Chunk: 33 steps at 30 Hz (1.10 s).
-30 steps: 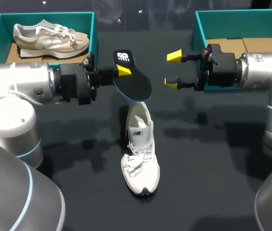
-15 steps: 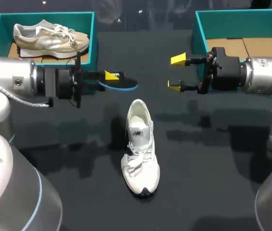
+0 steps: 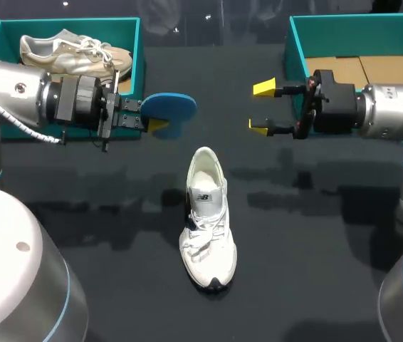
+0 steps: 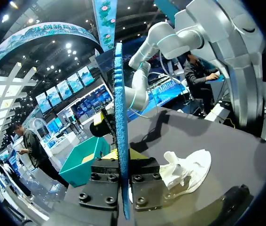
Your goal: Take the shoe out of the shoebox, open the shoe tongue, remove and reinsert the insole, then place the shoe into the shoebox
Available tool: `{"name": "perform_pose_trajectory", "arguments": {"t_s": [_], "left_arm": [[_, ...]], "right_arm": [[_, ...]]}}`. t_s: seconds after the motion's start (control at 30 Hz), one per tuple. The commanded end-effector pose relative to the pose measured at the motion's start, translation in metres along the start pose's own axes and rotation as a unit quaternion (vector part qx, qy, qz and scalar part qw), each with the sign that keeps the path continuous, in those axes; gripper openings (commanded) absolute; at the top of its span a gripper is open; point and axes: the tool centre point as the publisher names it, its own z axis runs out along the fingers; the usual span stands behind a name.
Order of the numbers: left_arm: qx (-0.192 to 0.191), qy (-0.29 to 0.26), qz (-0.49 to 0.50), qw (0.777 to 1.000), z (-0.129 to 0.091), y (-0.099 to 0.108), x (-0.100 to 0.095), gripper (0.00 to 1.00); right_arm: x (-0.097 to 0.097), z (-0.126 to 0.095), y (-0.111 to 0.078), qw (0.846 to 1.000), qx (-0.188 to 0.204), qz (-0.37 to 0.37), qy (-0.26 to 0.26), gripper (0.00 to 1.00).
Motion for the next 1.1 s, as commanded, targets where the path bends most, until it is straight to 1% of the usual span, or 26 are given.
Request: {"name": "perform_pose_trajectory", "arguments": {"t_s": [0.03,0.1,0.2,0.27,0.4,0.47,0.53,0.63,0.7,0.83,0.87,0.97,1.1], "left_arm": [[0.002,0.048,0.0,0.999,0.001,0.003,-0.007,0.0],[-0.014,0.049,-0.035,0.998,0.0,0.005,-0.005,0.0],[-0.017,0.046,-0.111,0.993,-0.002,0.0,-0.004,0.0],[-0.016,0.041,-0.165,0.985,-0.004,-0.007,-0.007,0.0],[-0.015,0.042,-0.272,0.961,-0.01,-0.021,-0.012,0.0],[-0.011,0.042,-0.329,0.944,-0.011,-0.027,-0.014,0.0],[-0.004,0.038,-0.366,0.93,-0.012,-0.031,-0.015,0.0],[0.005,0.034,-0.418,0.908,-0.013,-0.033,-0.013,0.0],[0.012,0.031,-0.46,0.888,-0.013,-0.034,-0.014,0.0],[0.025,0.017,-0.526,0.85,-0.011,-0.031,-0.015,0.0],[0.026,0.013,-0.536,0.844,-0.01,-0.03,-0.015,0.0],[0.023,0.01,-0.576,0.817,-0.007,-0.025,-0.014,0.0],[0.022,0.002,-0.615,0.788,0.0,-0.02,-0.016,0.0]], "right_arm": [[0.0,0.0,-0.001,1.0,0.0,0.0,-0.001,1.0],[0.0,0.0,-0.001,1.0,0.0,0.0,-0.001,1.0],[0.0,0.0,-0.001,1.0,0.0,0.0,-0.001,1.0],[0.0,0.0,-0.001,1.0,0.0,0.0,-0.001,1.0],[0.0,0.0,-0.001,1.0,0.0,0.0,-0.001,1.0],[0.0,0.0,-0.001,1.0,0.0,0.0,-0.001,1.0],[0.0,0.0,-0.001,1.0,0.0,0.0,-0.001,1.0],[0.0,0.0,-0.001,1.0,0.0,0.0,-0.001,1.0],[0.0,0.0,-0.001,1.0,0.0,0.0,-0.001,1.0],[0.0,0.0,-0.001,1.0,0.0,0.0,-0.001,1.0],[0.0,0.0,-0.001,1.0,0.0,0.0,-0.001,1.0],[0.0,0.0,-0.001,1.0,0.0,0.0,-0.001,1.0],[0.0,0.0,-0.001,1.0,0.0,0.0,-0.001,1.0]]}}
